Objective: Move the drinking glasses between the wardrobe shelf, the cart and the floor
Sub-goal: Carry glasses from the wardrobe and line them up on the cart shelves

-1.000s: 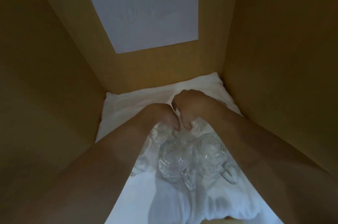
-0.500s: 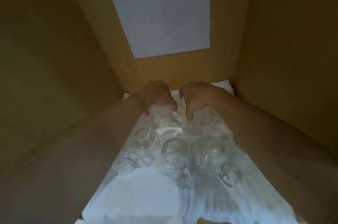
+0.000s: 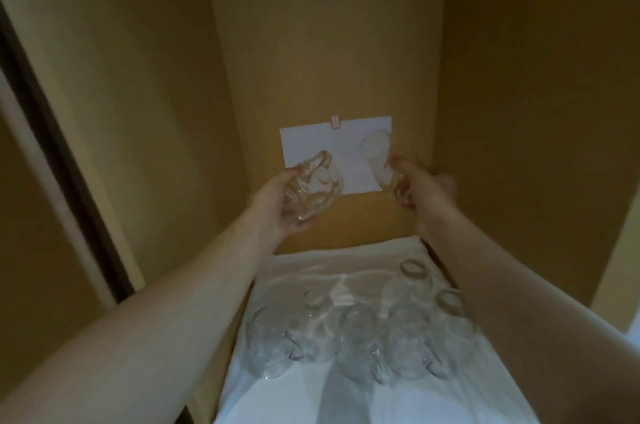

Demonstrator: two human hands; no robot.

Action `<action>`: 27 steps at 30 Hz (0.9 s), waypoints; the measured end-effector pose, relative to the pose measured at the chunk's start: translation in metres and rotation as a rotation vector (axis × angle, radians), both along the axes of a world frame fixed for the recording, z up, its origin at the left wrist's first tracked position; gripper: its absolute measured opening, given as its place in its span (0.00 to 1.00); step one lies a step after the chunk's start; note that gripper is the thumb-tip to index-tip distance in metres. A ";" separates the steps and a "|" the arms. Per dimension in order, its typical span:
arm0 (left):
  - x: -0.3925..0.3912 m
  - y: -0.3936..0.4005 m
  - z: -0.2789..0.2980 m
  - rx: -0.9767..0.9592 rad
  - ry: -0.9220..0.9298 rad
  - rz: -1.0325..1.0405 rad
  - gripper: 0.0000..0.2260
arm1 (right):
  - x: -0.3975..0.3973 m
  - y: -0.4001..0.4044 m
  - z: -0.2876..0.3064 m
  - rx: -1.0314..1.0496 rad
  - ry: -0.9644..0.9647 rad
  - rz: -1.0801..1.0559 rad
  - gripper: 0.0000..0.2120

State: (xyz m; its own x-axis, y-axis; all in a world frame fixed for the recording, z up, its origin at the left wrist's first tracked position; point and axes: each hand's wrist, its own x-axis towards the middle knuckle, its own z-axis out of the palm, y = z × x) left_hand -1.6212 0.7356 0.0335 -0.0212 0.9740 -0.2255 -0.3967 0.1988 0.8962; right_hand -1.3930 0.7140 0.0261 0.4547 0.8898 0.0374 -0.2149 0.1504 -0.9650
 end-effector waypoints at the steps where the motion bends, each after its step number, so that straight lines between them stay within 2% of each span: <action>1: -0.002 -0.010 -0.002 0.009 -0.102 -0.029 0.15 | -0.005 -0.014 0.001 0.001 0.050 0.042 0.22; 4: -0.003 -0.040 -0.015 0.041 -0.381 -0.087 0.18 | -0.019 -0.054 -0.003 -0.042 0.118 0.148 0.22; 8: -0.005 -0.087 -0.037 0.011 -0.530 -0.154 0.21 | -0.037 -0.101 -0.025 -0.078 0.157 0.155 0.32; 13: 0.001 -0.132 -0.058 -0.041 -0.560 -0.196 0.14 | -0.041 -0.153 -0.051 -0.049 0.060 0.163 0.32; 16: 0.008 -0.151 -0.066 -0.086 -0.436 -0.228 0.28 | -0.037 -0.187 -0.063 0.007 0.050 0.120 0.30; 18: 0.013 -0.164 -0.072 -0.125 -0.418 -0.264 0.31 | -0.033 -0.210 -0.070 0.015 0.012 0.070 0.32; 23: 0.024 -0.187 -0.089 -0.023 -0.430 -0.606 0.26 | -0.012 -0.255 -0.078 -0.003 -0.004 -0.039 0.38; 27: 0.049 -0.205 -0.081 0.002 -0.462 -0.802 0.16 | 0.014 -0.281 -0.078 0.013 0.052 -0.095 0.33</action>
State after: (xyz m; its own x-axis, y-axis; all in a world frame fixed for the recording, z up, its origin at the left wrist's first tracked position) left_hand -1.5720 0.5308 -0.0477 0.7513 0.6586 -0.0422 -0.4587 0.5671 0.6840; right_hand -1.3793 0.4328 -0.0521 0.5386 0.8423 0.0227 -0.2491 0.1849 -0.9506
